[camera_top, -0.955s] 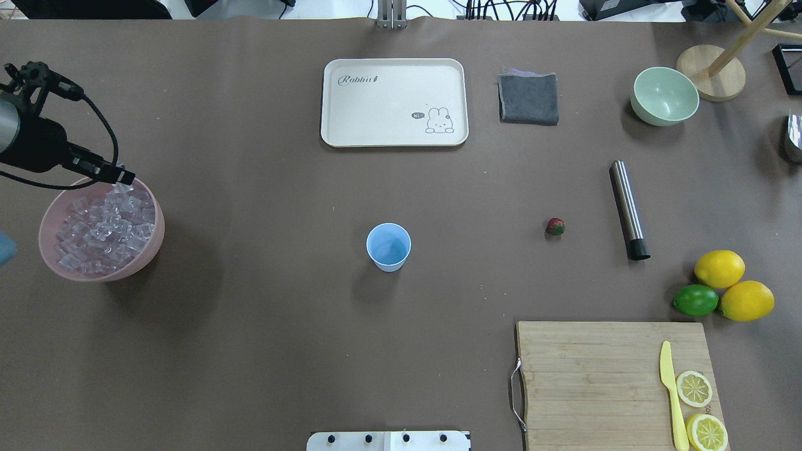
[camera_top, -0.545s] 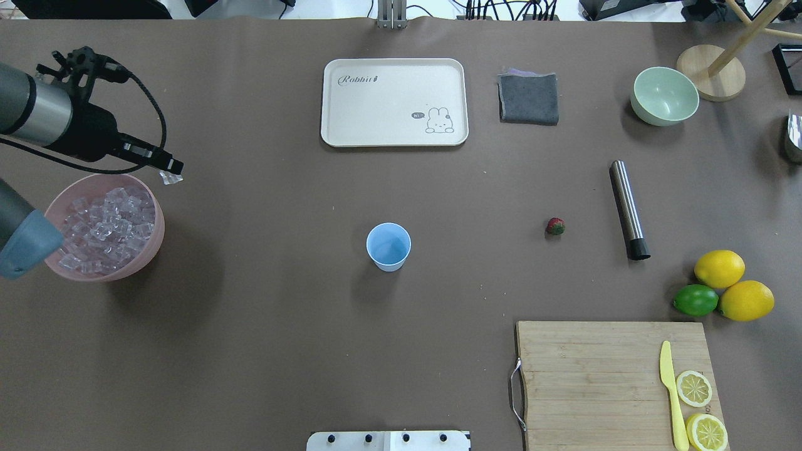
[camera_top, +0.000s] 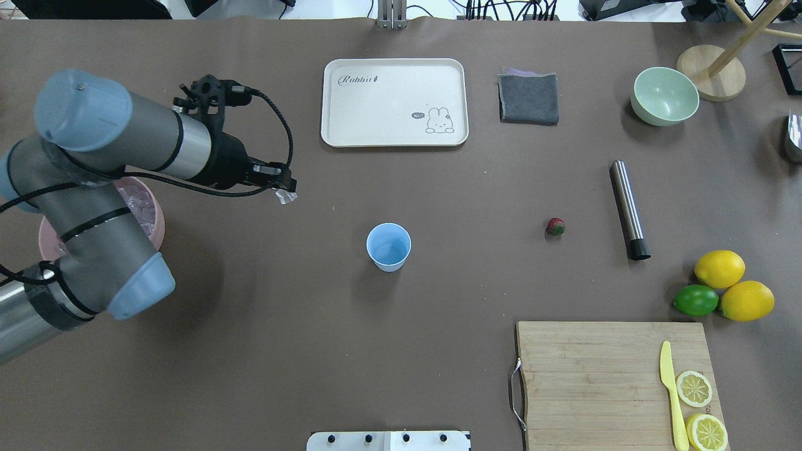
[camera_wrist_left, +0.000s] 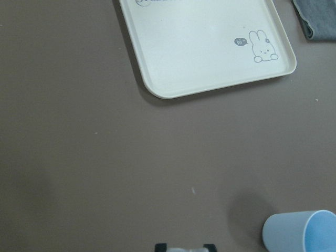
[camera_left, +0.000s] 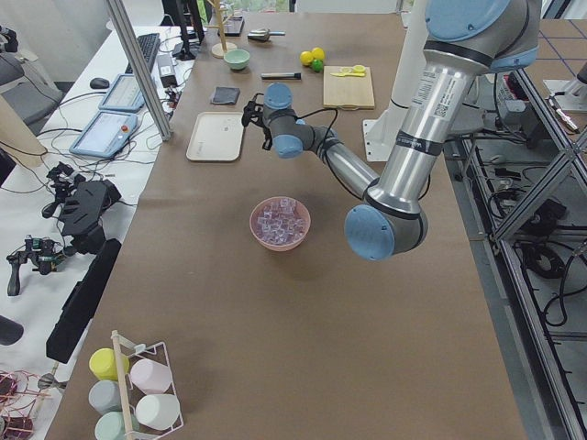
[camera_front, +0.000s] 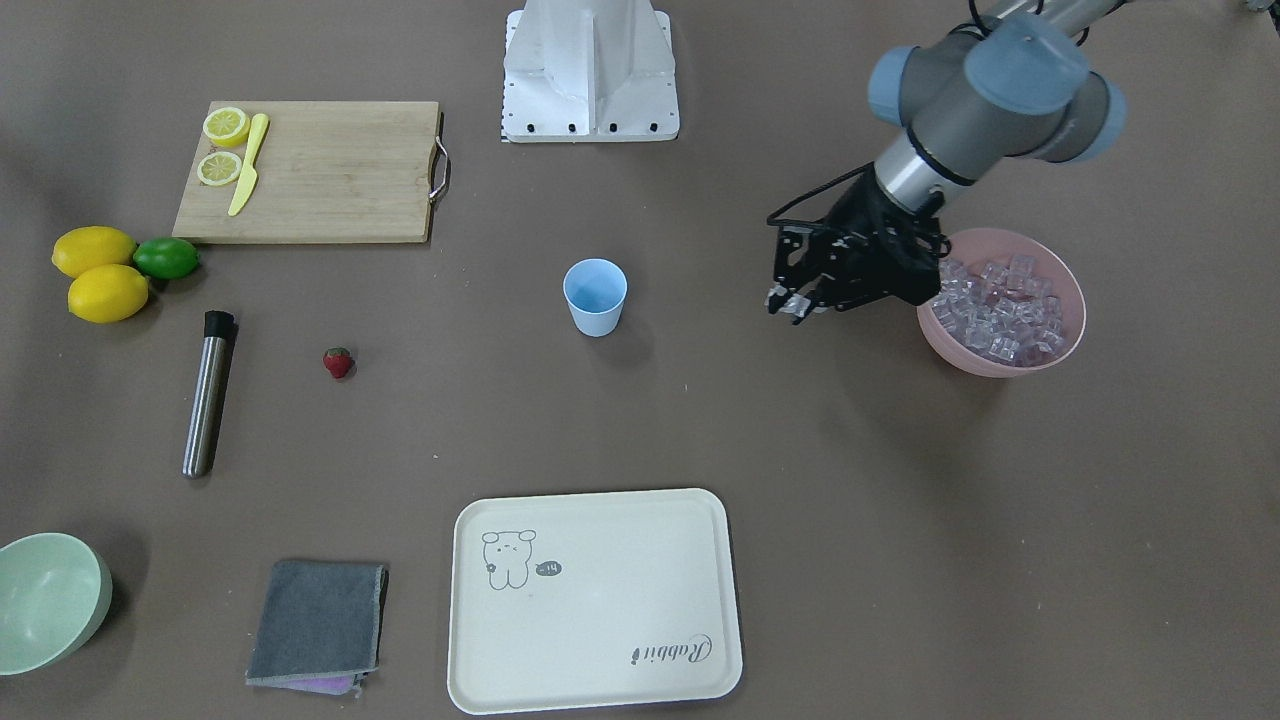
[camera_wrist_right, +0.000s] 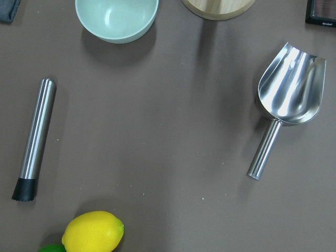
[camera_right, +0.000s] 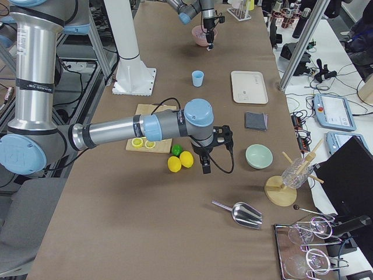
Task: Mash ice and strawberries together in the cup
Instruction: 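Carry the ice cube with the left gripper over the light-blue cup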
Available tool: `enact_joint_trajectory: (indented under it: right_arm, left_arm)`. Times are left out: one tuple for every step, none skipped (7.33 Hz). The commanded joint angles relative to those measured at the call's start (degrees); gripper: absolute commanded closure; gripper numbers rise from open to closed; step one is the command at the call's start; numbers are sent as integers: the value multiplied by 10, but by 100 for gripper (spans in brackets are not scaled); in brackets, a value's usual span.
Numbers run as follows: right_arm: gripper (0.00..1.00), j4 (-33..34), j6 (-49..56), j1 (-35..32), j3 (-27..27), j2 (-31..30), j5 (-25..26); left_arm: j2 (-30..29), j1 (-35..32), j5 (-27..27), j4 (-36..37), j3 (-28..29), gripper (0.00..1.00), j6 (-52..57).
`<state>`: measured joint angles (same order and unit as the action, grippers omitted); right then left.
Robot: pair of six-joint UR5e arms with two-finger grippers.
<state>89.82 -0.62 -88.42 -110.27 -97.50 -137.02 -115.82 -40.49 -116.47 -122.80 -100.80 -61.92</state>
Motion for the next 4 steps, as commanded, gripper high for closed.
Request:
enact_joint_trajectory:
  right_arm:
    - [0, -1, 0, 0, 1, 0, 0]
    - [0, 0, 1, 0, 1, 0, 0]
    - [0, 0, 1, -1, 0, 0, 0]
    - [0, 0, 1, 0, 1, 1, 0]
  left_arm:
    - [-55, 65, 80, 0, 24, 100, -65]
    - [-63, 83, 101, 0, 24, 100, -79]
    - [-70, 103, 128, 0, 25, 100, -98]
    - [-71, 116, 145, 0, 25, 100, -99]
